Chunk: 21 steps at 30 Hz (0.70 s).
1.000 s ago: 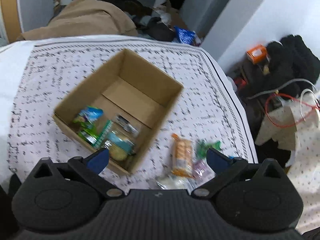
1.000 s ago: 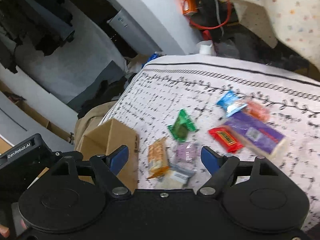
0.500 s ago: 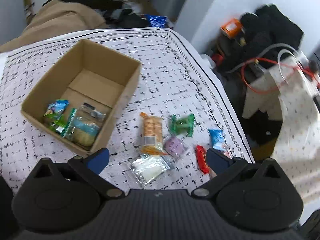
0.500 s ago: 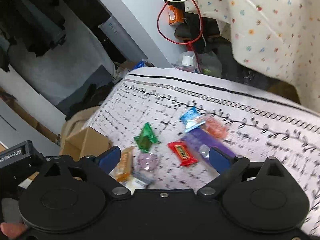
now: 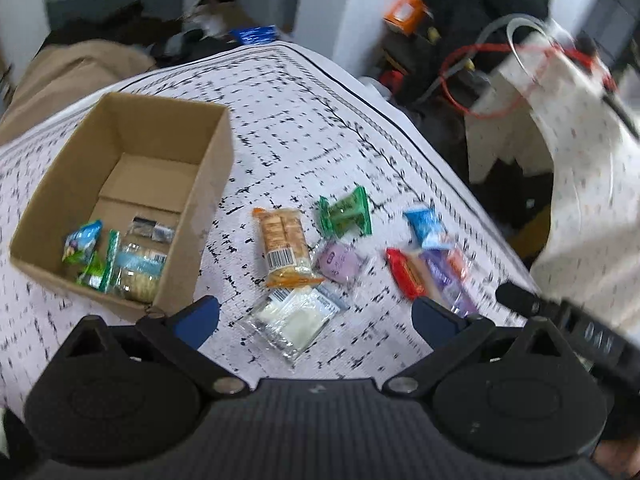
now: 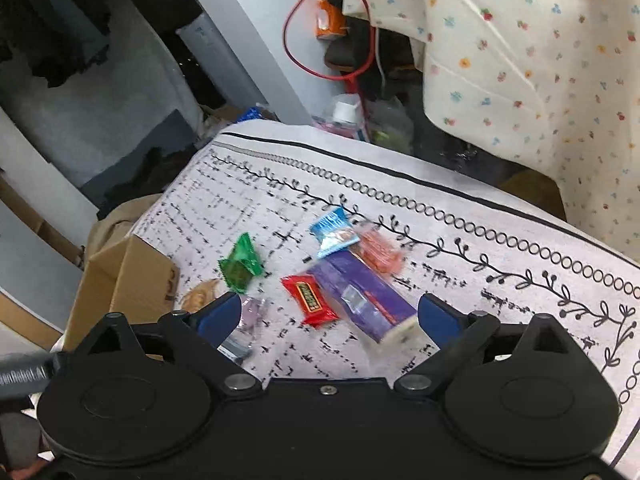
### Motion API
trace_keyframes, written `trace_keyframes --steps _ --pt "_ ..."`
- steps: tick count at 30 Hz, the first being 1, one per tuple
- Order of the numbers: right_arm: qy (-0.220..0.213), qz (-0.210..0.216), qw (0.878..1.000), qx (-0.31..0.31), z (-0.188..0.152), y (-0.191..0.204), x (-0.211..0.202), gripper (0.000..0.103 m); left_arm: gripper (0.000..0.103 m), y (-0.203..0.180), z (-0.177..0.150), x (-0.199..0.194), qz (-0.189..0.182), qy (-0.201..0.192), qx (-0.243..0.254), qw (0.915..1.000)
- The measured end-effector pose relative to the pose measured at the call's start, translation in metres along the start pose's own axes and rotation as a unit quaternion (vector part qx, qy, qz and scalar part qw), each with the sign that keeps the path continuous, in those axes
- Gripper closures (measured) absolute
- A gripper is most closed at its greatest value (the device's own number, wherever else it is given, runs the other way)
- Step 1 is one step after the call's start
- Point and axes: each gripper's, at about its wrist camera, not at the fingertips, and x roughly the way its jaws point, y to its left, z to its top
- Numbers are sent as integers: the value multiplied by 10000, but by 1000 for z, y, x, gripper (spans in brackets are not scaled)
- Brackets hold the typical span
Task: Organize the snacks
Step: 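Grasp the white clear packet with the left tool while the right tool grips the purple long packet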
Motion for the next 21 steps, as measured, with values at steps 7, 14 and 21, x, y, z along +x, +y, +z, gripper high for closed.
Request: trace_keyframes --steps 7,14,21 --pt "285 -365 9987 -187 -1 3 16 7 2 -3 -10 26 144 296 513 9981" --pt "494 -511 9972 -235 0 3 35 8 2 -1 -18 57 166 439 596 9971" --pt "524 -602 9964 -277 4 5 51 9 3 1 -17 76 182 381 696 9967"
